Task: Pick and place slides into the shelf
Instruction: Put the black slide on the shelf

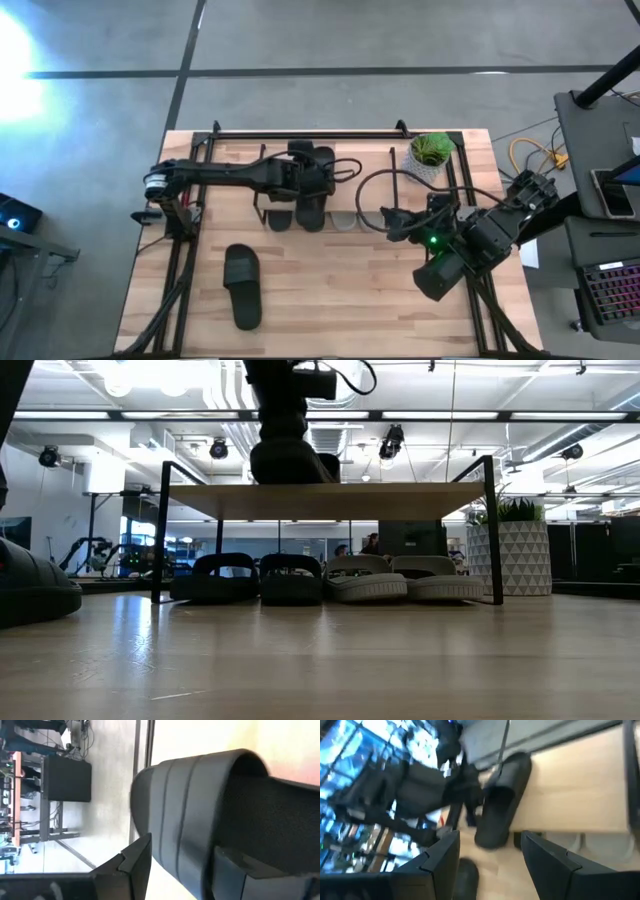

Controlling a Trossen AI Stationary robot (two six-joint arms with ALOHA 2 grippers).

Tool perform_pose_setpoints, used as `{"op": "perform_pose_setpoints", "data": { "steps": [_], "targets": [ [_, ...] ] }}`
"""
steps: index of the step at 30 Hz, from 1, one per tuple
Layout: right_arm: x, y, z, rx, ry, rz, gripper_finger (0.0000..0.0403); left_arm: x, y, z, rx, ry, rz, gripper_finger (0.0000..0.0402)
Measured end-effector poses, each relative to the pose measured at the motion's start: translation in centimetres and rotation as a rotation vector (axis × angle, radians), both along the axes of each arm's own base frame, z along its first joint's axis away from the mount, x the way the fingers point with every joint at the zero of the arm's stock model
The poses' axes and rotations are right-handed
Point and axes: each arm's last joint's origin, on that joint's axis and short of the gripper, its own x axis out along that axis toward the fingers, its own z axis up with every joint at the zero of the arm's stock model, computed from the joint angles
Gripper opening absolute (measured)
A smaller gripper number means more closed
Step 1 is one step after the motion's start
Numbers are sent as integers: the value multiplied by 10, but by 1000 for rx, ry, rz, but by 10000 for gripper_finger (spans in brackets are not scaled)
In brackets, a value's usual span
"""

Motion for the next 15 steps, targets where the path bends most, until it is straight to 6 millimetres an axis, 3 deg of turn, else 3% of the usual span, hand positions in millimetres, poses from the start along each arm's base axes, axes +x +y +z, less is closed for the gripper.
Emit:
{"op": "perform_pose_setpoints", "data": {
  "steps": [3, 9, 15],
  "targets": [
    [9, 9, -2, 62, 37, 79, 203, 0, 4, -1, 5, 10, 0, 151],
    [51, 41, -24, 136, 48, 212, 189, 0, 5, -2, -10, 14, -6, 151],
    [66, 53, -64, 238, 167, 130, 108, 0, 1, -4, -76, 21, -55, 151]
  ]
}}
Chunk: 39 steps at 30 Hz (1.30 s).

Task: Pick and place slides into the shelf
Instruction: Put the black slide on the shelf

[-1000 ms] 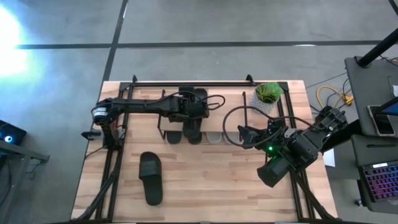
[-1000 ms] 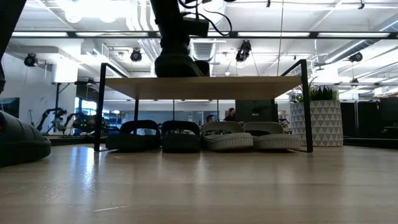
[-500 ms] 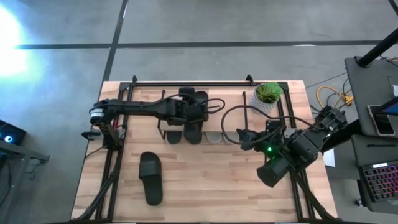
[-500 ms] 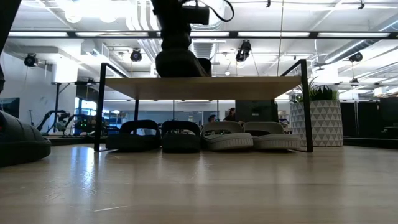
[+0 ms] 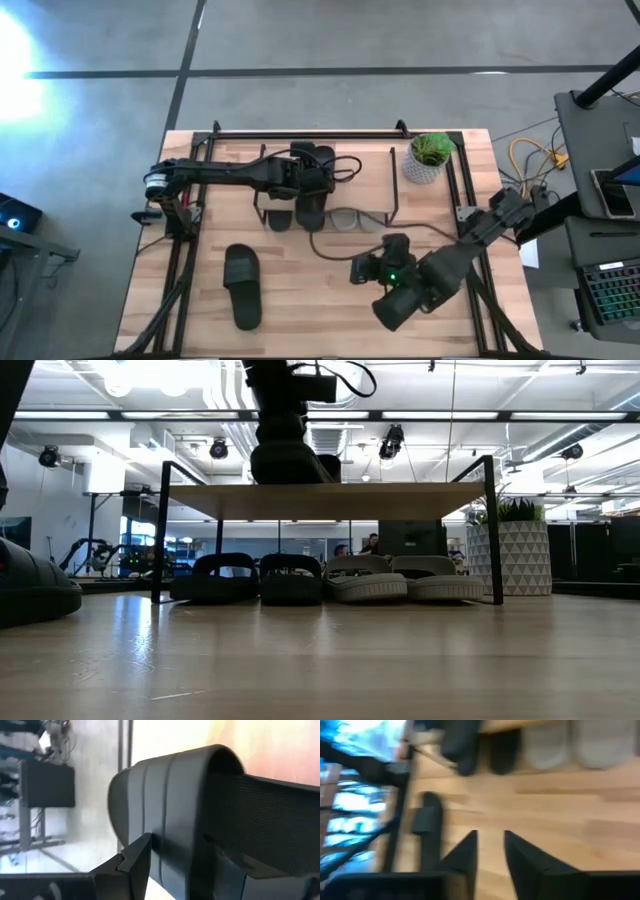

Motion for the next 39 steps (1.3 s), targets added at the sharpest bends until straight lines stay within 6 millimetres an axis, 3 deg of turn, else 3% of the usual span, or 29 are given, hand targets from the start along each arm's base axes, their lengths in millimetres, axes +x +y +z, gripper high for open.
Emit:
{"op": "perform_pose_setpoints", "data": {
  "steps": [2, 5, 9, 14, 18, 22, 26, 31, 39],
  "targets": [
    [-1, -1, -15, 25, 77, -48, 64, 0, -1, 0, -19, 15, -33, 151],
    [0, -2, -28, 21, 24, -98, 18, 0, -1, 0, -21, 20, -38, 151],
    [-1, -2, -39, 57, -137, -95, 9, -6, -2, 5, -33, 14, -46, 151],
    [5, -1, -87, 140, -343, -75, 8, -19, -4, 20, -45, -33, -58, 151],
    [23, -15, -117, 183, -552, -49, 8, -27, -5, 29, -50, -81, -64, 151],
    [42, -39, -129, 141, -697, -20, 8, -29, -5, 31, -54, -93, -66, 151],
    [58, -59, -141, 166, -654, 21, 8, -30, -7, 30, -71, -81, -75, 151],
    [71, -68, -142, 144, -638, 38, 8, -33, -12, 33, -82, -83, -98, 151],
    [70, -77, -153, 117, -616, -3, 8, -61, -27, 63, -169, -199, -158, 151]
  ]
}}
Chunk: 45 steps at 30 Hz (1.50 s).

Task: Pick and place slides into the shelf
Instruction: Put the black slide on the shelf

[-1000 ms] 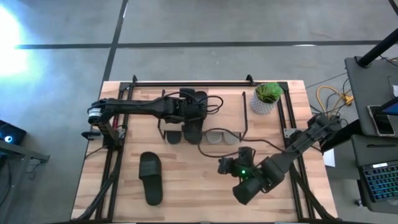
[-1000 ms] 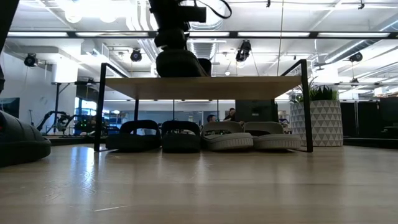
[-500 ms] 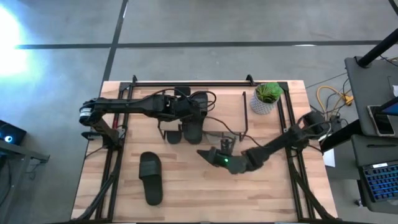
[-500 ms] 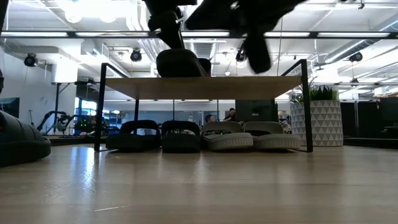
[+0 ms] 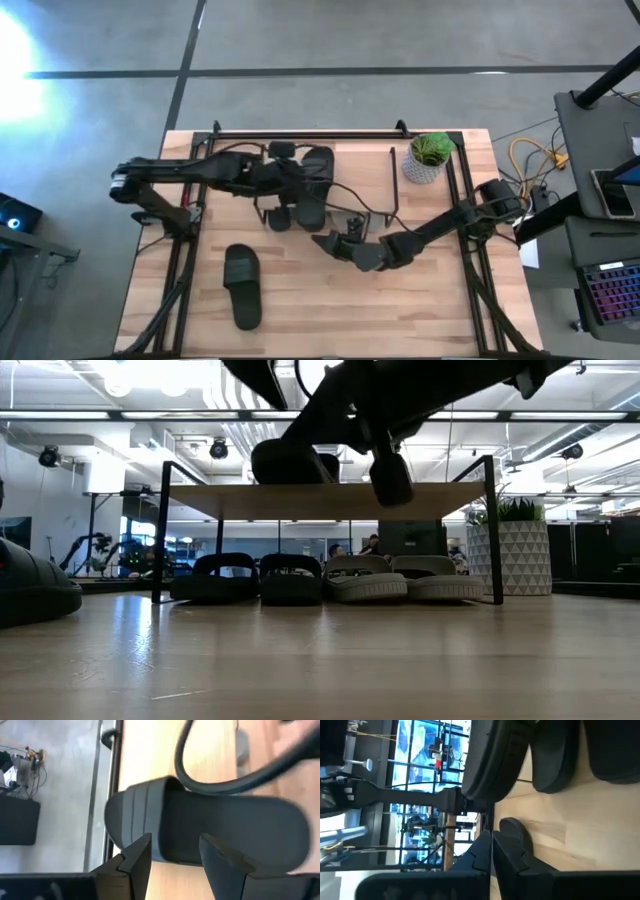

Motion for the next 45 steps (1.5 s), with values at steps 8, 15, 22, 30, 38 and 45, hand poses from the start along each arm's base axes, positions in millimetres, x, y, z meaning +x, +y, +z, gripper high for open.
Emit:
{"op": "perform_pose_setpoints", "data": {
  "steps": [8, 15, 22, 30, 38, 45],
  "targets": [
    [0, -8, -2, -9, 4, -35, 8, -36, -18, 29, -81, -143, 14, 151],
    [1, -13, -1, -16, 1, -72, 9, -63, -37, 19, -149, -129, 11, 151],
    [0, -15, 2, -33, -9, -121, 9, -81, -53, -14, -188, -100, 61, 151],
    [-1, -16, 3, -47, -7, -154, 9, -97, -74, -35, -261, -90, 65, 151],
    [-4, -18, -4, -32, 41, -194, 9, -105, -87, -33, -265, -124, 58, 151],
    [-15, 4, 16, -119, 39, -155, 9, -122, -90, -39, -231, -7, 69, 150]
  ]
}}
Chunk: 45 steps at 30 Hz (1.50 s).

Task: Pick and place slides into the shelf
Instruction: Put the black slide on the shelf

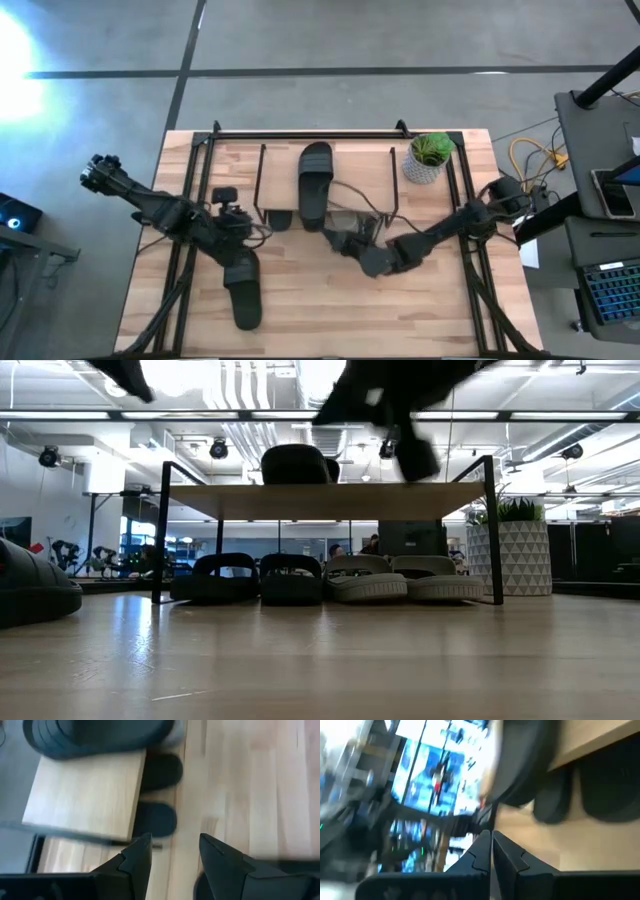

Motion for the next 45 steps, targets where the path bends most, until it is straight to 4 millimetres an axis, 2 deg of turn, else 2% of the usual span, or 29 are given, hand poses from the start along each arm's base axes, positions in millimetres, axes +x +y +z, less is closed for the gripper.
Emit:
{"op": "perform_pose_setpoints", "data": {
  "steps": [8, 12, 14, 17, 22, 28, 32, 36, 40, 45],
  "targets": [
    [-10, 52, 57, -373, 151, 247, 9, -30, -13, -3, -19, 163, -112, 150],
    [-14, 70, 87, -498, 386, 349, 20, -41, -22, -13, 37, 302, -94, 150],
    [-21, 72, 96, -517, 547, 394, 37, -42, -26, -19, 89, 346, -40, 150],
    [-33, 72, 112, -484, 711, 433, 72, -35, -36, -25, 60, 322, -8, 153],
    [-48, 84, 129, -473, 789, 462, 145, -29, -56, -37, -11, 369, 78, 182],
    [-67, 110, 127, -477, 839, 553, 223, -26, -97, -63, -32, 406, 149, 247],
    [-85, 128, 115, -486, 907, 564, 254, -21, -128, -82, 86, 379, 109, 269],
    [-102, 142, 107, -486, 941, 552, 270, -14, -159, -99, 197, 317, 66, 271],
    [-116, 147, 102, -485, 984, 520, 271, -6, -183, -110, 215, 273, 122, 271],
    [-125, 148, 99, -502, 1021, 494, 271, 3, -195, -123, 231, 234, 191, 271]
  ]
}}
